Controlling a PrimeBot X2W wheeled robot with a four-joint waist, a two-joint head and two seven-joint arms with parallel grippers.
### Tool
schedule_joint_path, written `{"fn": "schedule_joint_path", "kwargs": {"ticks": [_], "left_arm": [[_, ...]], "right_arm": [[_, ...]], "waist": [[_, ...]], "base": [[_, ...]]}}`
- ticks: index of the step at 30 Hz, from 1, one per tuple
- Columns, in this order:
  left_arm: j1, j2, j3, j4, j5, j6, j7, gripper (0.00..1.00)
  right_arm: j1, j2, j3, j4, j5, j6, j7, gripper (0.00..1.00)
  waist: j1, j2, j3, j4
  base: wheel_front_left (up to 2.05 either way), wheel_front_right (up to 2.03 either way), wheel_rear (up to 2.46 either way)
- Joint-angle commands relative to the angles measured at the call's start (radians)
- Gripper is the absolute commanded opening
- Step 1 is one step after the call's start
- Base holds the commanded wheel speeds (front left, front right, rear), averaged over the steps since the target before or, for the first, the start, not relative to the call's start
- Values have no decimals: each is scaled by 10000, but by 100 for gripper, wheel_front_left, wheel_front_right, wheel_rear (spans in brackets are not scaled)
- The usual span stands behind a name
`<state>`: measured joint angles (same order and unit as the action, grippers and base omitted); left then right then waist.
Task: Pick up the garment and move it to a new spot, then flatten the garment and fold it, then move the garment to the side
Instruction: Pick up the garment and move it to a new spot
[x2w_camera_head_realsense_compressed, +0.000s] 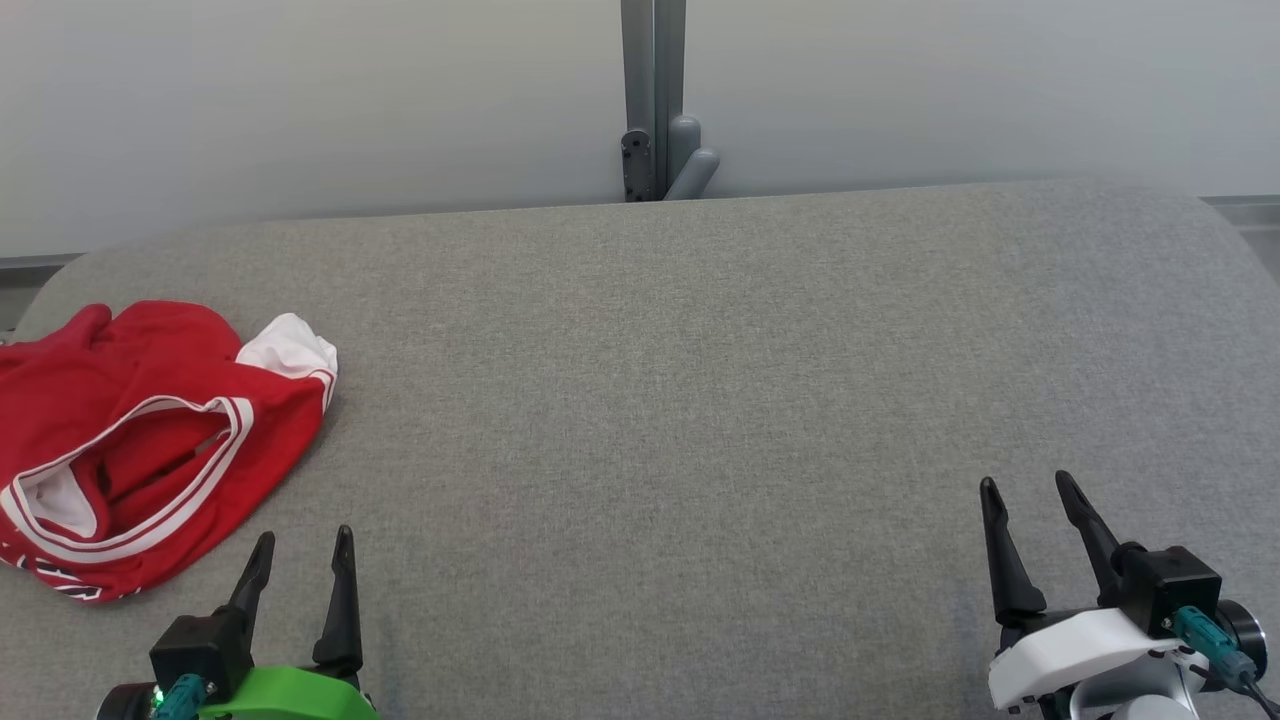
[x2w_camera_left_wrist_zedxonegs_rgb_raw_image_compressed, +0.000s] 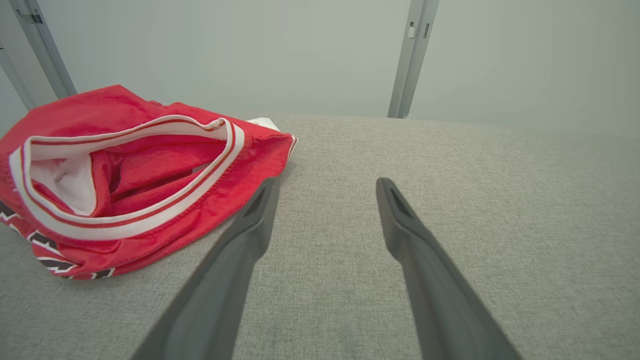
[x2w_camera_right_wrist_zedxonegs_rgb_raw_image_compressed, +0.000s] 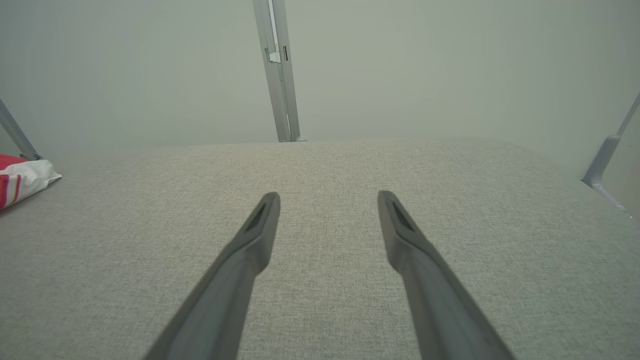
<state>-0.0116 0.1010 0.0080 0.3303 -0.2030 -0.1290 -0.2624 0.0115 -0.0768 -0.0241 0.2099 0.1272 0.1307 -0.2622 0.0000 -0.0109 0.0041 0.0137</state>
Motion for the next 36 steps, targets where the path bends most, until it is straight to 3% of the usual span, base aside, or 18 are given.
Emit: {"fn": "schedule_joint_path", "kwargs": {"ticks": [1, 22, 27, 36], "left_arm": [[26, -28, 62, 1, -72, -31, -37, 100], [-90, -51, 248, -124, -152, -30, -37, 100], [134, -138, 518, -285, -177, -28, -37, 100], [530, -264, 1134, -434, -101, -15, -37, 100]], "right_arm": [[77, -7, -37, 17, 51, 1, -42, 100], [-195, 55, 313, -166, 11, 2, -39, 100], [-326, 55, 594, -208, 45, 1, -38, 100], [-381, -90, 1201, -64, 76, -1, -38, 100]], "waist": [[0, 109, 3, 7], [0, 109, 266, 369], [0, 109, 260, 964], [0, 109, 71, 2737]], "base": [[0, 0, 0], [0, 0, 0], [0, 0, 0], [0, 0, 0]]}}
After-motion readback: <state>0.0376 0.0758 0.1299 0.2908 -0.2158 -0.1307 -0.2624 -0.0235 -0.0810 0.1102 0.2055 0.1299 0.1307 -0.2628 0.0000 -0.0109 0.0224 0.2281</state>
